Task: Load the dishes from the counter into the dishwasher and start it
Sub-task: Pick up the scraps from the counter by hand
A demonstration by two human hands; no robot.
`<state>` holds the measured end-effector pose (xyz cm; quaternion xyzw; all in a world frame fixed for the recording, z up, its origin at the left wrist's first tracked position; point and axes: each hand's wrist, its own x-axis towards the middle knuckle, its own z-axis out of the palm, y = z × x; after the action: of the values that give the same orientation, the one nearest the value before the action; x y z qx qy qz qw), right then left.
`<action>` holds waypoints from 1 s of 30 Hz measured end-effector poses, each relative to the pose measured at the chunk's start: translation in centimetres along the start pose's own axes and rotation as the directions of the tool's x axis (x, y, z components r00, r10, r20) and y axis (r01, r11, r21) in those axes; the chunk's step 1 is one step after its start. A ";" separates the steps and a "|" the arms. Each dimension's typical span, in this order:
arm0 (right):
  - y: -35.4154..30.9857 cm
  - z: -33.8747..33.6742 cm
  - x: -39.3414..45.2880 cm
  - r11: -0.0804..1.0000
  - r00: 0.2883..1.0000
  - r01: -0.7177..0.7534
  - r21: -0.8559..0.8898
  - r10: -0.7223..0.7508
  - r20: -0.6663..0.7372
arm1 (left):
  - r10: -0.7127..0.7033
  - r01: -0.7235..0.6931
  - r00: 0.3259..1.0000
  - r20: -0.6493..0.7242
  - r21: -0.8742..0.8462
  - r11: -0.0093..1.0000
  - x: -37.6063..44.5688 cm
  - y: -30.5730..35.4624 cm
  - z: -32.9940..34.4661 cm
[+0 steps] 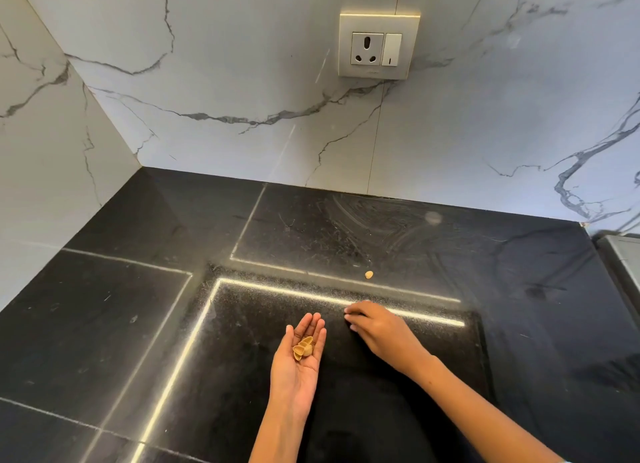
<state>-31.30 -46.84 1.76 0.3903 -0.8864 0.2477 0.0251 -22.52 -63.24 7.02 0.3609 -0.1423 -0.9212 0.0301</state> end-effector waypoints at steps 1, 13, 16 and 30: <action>0.7 -0.5 0.0 0.999 0.998 -0.043 0.025 0.044 -0.034 | -0.001 0.001 1.000 0.003 0.005 1.000 -0.1 -0.1 0.0; 0.4 1.6 -1.2 0.964 0.967 -0.255 -0.069 0.254 -0.021 | -0.028 0.026 0.999 0.019 0.066 0.997 -1.4 -0.8 -1.3; -1.6 1.3 -4.0 0.927 0.922 -0.369 0.067 0.374 -0.102 | -0.041 0.039 0.999 0.025 0.084 0.996 -1.8 -1.1 -1.9; -4.1 -0.9 -9.5 0.945 0.943 -0.317 -0.085 0.304 -0.134 | -0.106 0.097 0.993 0.056 0.139 0.986 -4.7 -5.6 -2.5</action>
<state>-21.91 -42.33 1.98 0.2283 -0.9455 0.2243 0.0592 -17.06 -57.74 6.78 0.3394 -0.1869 -0.9207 -0.0460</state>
